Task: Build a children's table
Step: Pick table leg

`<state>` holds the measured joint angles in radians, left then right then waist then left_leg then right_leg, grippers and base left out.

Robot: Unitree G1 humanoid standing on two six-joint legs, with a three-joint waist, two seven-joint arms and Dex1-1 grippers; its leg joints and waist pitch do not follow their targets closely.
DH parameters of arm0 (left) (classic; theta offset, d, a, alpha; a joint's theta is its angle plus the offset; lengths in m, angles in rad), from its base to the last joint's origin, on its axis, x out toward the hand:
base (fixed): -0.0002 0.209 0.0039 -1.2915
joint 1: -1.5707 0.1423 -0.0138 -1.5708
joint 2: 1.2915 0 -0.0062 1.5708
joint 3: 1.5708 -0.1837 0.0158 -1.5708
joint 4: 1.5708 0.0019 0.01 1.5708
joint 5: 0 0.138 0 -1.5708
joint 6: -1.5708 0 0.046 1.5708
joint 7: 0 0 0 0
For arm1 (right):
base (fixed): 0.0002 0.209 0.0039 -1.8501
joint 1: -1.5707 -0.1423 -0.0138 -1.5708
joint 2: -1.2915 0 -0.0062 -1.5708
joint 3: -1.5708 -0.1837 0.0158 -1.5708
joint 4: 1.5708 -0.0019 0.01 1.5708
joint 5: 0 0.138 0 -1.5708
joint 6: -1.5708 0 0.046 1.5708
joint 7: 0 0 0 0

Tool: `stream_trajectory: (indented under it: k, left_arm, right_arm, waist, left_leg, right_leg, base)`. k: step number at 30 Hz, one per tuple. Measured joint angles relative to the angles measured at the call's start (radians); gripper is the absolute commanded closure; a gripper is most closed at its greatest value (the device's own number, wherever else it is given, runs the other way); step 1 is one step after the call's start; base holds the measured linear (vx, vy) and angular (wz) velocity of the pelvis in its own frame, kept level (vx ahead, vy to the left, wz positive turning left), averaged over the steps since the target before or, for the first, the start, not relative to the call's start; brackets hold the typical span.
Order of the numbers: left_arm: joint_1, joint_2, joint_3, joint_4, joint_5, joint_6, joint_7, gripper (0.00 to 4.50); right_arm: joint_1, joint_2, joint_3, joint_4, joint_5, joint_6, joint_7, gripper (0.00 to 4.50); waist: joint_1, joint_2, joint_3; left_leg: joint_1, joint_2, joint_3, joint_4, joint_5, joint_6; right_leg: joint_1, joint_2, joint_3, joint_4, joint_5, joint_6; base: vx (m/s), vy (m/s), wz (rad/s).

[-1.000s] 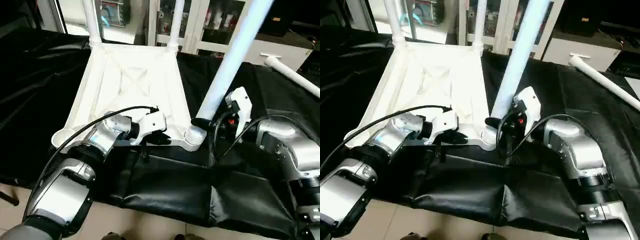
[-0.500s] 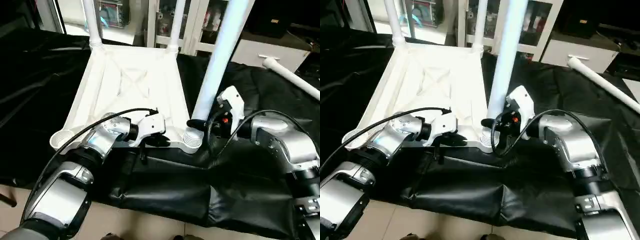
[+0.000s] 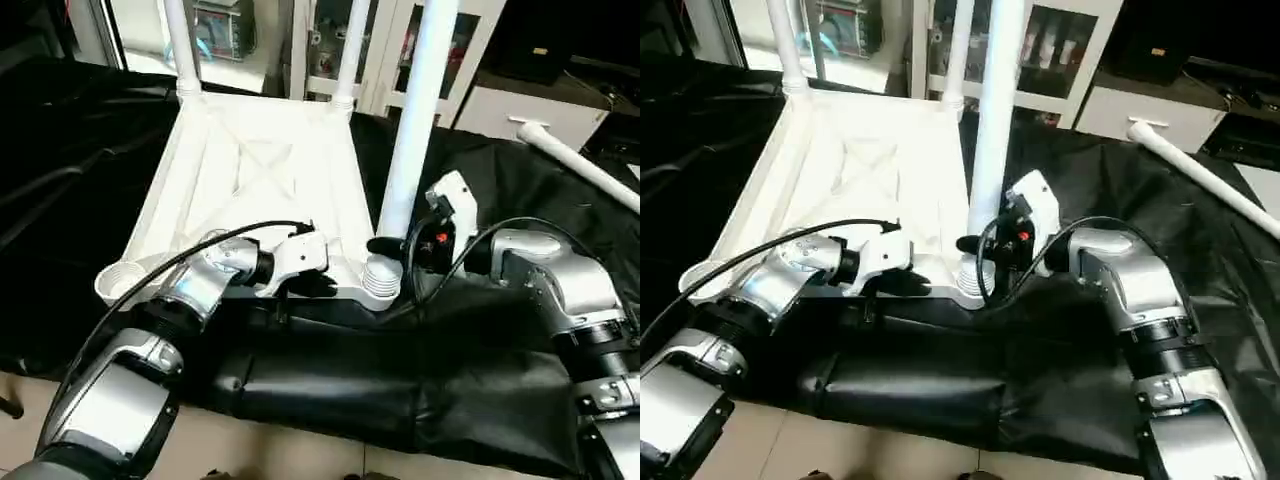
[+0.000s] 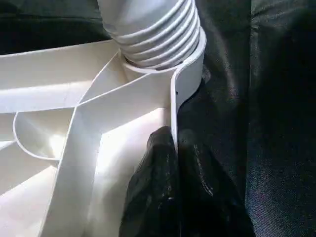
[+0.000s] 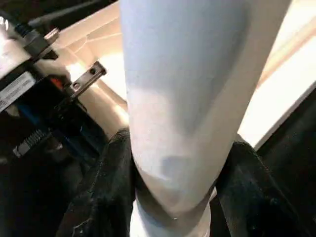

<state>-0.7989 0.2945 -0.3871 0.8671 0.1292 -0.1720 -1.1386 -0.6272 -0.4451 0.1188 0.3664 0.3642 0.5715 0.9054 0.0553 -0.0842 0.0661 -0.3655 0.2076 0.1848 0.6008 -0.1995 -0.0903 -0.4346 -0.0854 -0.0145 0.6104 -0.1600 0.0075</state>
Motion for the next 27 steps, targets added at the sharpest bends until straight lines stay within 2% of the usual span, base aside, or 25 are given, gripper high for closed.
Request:
stream_trajectory:
  k: [3, 10, 18, 27]
  left_arm:
    - [0.001, 0.0, 0.001, -0.003, 0.001, 0.001, 0.0, 4.5]
    - [0.007, -0.001, 0.001, -0.02, 0.004, 0.01, -0.001, 4.5]
    - [0.01, -0.005, 0.0, -0.022, 0.004, 0.01, -0.008, 4.5]
    - [0.011, -0.011, -0.001, -0.021, 0.004, 0.007, -0.014, 4.5]
  right_arm:
    - [0.002, 0.001, -0.009, 0.004, 0.009, 0.007, -0.003, 2.66]
    - [0.067, 0.001, -0.064, -0.034, 0.036, 0.005, -0.006, 2.66]
    - [0.174, 0.019, -0.129, -0.122, 0.079, -0.011, -0.051, 2.66]
    - [0.295, 0.031, -0.153, -0.25, 0.087, -0.06, -0.099, 2.66]
  waist:
    - [0.0, 0.0, 0.0]
    - [0.004, 0.0, 0.0]
    - [0.008, 0.005, -0.001]
    - [0.01, 0.008, -0.002]
  left_leg:
    - [0.0, 0.0, 0.0, 0.0, 0.0, 0.0]
    - [0.0, 0.0, 0.0, -0.002, 0.0, 0.0]
    - [0.0, 0.0, 0.003, -0.003, 0.0, 0.0]
    - [0.0, 0.0, 0.009, -0.005, 0.0, 0.0]
  right_leg:
    - [0.0, 0.0, 0.0, 0.0, 0.0, 0.0]
    - [0.0, 0.0, 0.0, -0.001, 0.0, 0.0]
    - [0.0, -0.002, 0.0, -0.003, -0.001, 0.001]
    - [0.0, -0.006, -0.001, -0.003, -0.004, 0.007]
  base:
    - [0.0, 0.0, 0.0]
    - [0.0, 0.0, 0.0]
    - [0.0, 0.0, 0.0]
    - [0.0, 0.0, 0.0]
